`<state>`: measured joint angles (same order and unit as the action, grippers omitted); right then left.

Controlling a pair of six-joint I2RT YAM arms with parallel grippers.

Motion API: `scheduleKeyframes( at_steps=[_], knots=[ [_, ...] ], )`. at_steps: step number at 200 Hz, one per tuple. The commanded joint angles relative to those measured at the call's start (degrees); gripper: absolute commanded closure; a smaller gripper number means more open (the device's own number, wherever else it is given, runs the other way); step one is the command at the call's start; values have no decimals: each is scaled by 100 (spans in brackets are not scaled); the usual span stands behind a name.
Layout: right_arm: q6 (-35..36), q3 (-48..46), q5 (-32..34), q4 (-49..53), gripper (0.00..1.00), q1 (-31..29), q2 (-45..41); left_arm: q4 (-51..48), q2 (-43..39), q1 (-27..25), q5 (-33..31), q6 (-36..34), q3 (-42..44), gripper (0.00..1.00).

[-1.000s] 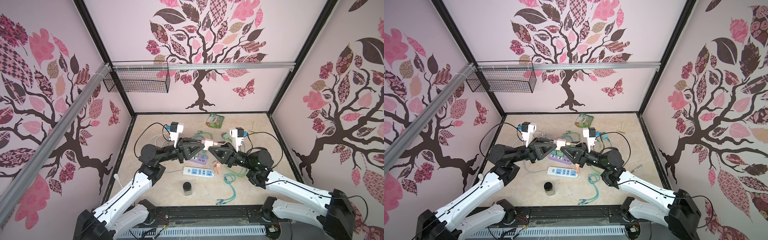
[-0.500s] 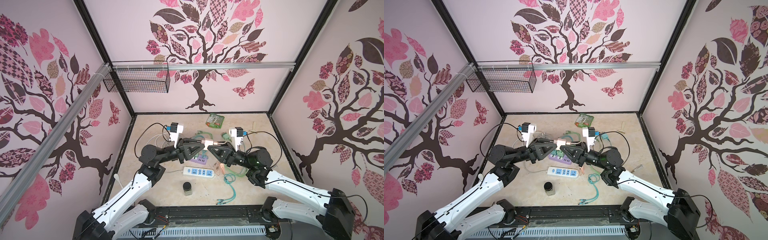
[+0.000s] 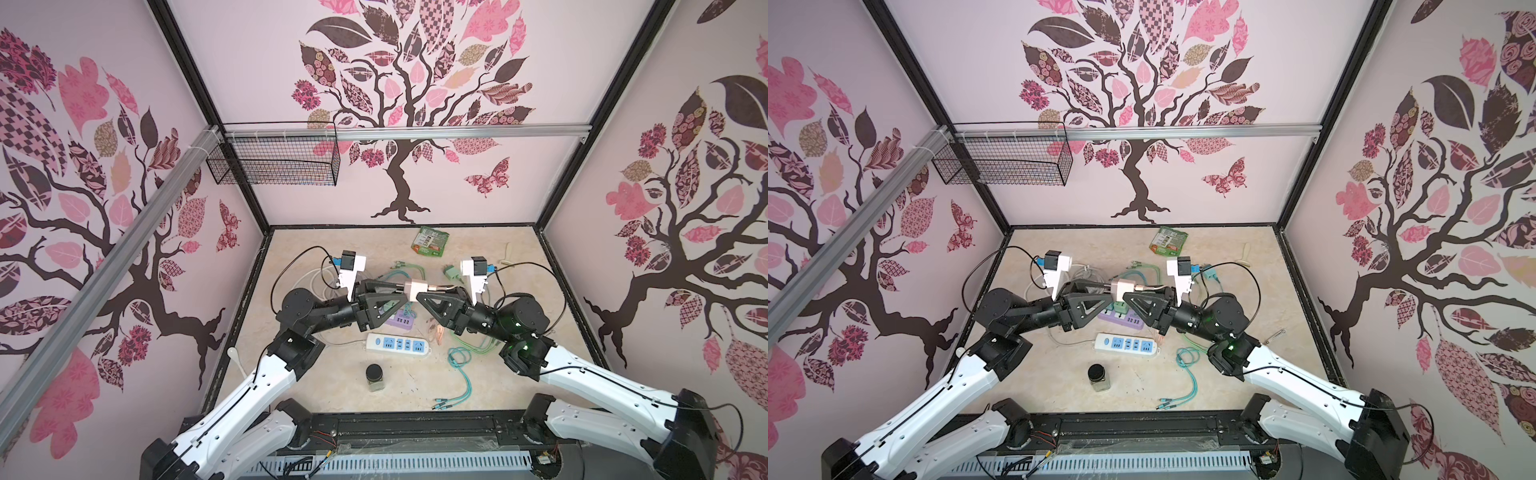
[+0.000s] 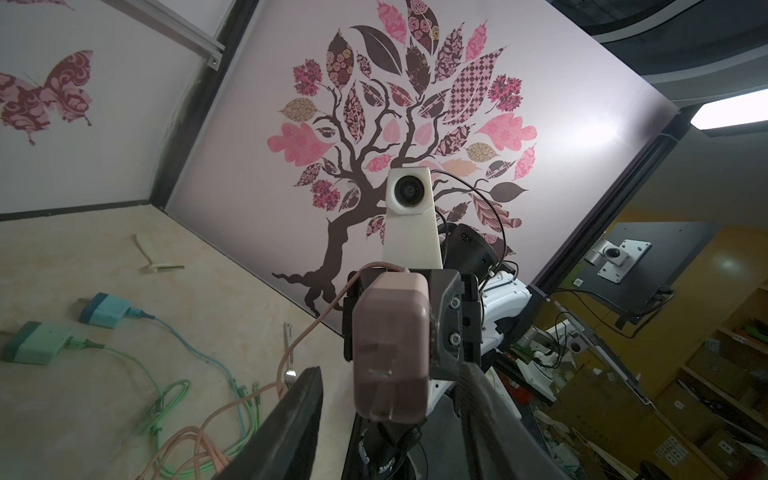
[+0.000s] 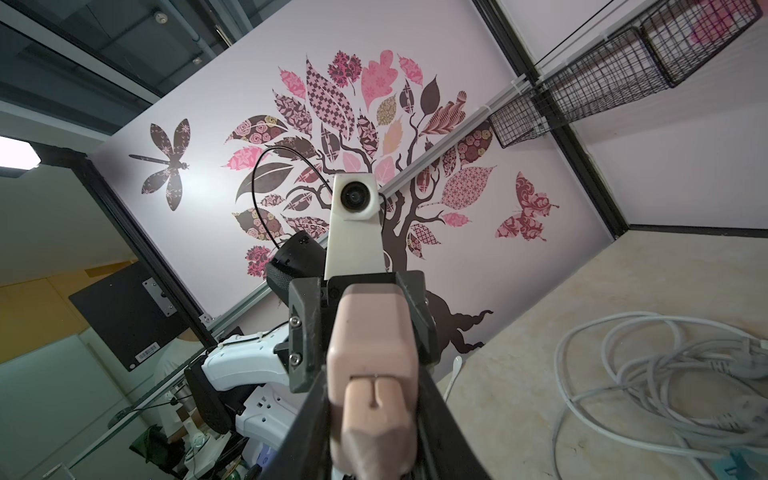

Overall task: Insert the plug
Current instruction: 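Open the left gripper and draw it back while the right gripper carries the charger away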

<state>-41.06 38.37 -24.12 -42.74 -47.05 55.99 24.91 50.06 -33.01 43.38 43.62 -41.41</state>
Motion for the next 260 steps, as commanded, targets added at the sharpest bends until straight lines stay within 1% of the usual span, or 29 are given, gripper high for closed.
scheduleKeyframes(
  at_steps=[1,14,28,53,92,112,124,161,185,224,260],
  knots=[
    [352,402,183,658,87,21,-243,-987,-263,4,-426,-562,-3,44],
    [483,482,237,1039,88,20,-297,-1615,-389,4,-744,-755,-62,44],
    [693,629,346,1578,89,20,-333,-2436,-576,-2,-1369,-889,-122,44],
    [1101,959,493,2461,89,24,-298,-3303,-916,5,-2200,-1024,-75,44],
    [1645,1629,548,3482,89,39,48,-4429,-1201,40,-3114,-985,10,43],
    [1851,2011,531,3854,89,73,358,-4885,-1292,89,-3444,-905,40,43],
    [1957,2241,502,3990,89,142,581,-5067,-1382,123,-3553,-881,79,43],
    [2189,3055,28,4183,89,563,1410,-5512,-1698,250,-3608,-868,181,42],
    [2480,3661,-30,4400,89,621,1938,-5684,-1934,348,-3542,-831,251,41],
    [2688,4489,-189,4541,89,643,2692,-5980,-2219,403,-3485,-837,317,41],
    [2966,5711,-251,4966,89,729,3687,-6173,-2451,409,-3476,-779,361,41]
  ],
)
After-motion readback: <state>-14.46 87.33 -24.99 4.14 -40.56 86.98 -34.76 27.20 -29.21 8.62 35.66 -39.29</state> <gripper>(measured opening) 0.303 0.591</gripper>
